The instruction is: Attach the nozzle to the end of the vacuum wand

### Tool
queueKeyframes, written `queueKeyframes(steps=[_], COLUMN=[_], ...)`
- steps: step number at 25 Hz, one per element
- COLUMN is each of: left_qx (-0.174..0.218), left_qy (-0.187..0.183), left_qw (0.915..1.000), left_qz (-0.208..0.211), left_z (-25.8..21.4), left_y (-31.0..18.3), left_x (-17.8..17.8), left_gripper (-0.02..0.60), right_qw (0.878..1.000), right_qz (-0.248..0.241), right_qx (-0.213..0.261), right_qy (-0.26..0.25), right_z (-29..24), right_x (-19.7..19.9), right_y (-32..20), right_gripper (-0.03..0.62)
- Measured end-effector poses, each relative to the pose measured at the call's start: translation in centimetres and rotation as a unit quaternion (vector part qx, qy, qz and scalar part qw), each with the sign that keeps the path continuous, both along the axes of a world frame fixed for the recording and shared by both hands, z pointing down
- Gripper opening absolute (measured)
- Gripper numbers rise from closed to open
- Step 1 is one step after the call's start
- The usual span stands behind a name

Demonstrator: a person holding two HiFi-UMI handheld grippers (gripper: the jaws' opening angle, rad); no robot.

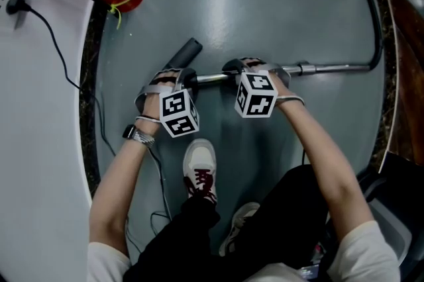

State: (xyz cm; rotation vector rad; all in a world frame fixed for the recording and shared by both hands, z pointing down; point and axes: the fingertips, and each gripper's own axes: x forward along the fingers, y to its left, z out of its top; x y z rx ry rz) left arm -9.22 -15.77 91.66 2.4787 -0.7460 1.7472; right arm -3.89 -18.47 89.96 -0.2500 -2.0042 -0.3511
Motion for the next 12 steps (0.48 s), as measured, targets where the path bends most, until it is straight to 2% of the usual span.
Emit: queueKeyframes(steps=[6, 8, 12], left_qx=[-0.004, -0.014, -0.031], left_qy=[0.055, 0.075, 0.148], left_qw=[0.9978, 0.9954, 0.9834], left_qz=[-0.038, -0.057, -0.101], left_z=[-1.1, -1.4, -3.0], left_y=[0.3, 0.3, 0.2], left_x=[-0.5, -1.0, -1.0], left_gripper=[0.207, 0.184, 0.16], right_qw=[1.0, 0.999, 0.993], right_qz=[0.024, 0.044, 0.104], right_qx=[-0.007, -0.011, -0.026], right_qy=[-0.015, -0.019, -0.048], right_z=[-1.1, -1.7, -3.4], right_x=[0.6, 1.1, 2.5], right_y=[-0.5, -1.1, -2.6], right_gripper=[0.16, 0.16, 0.158])
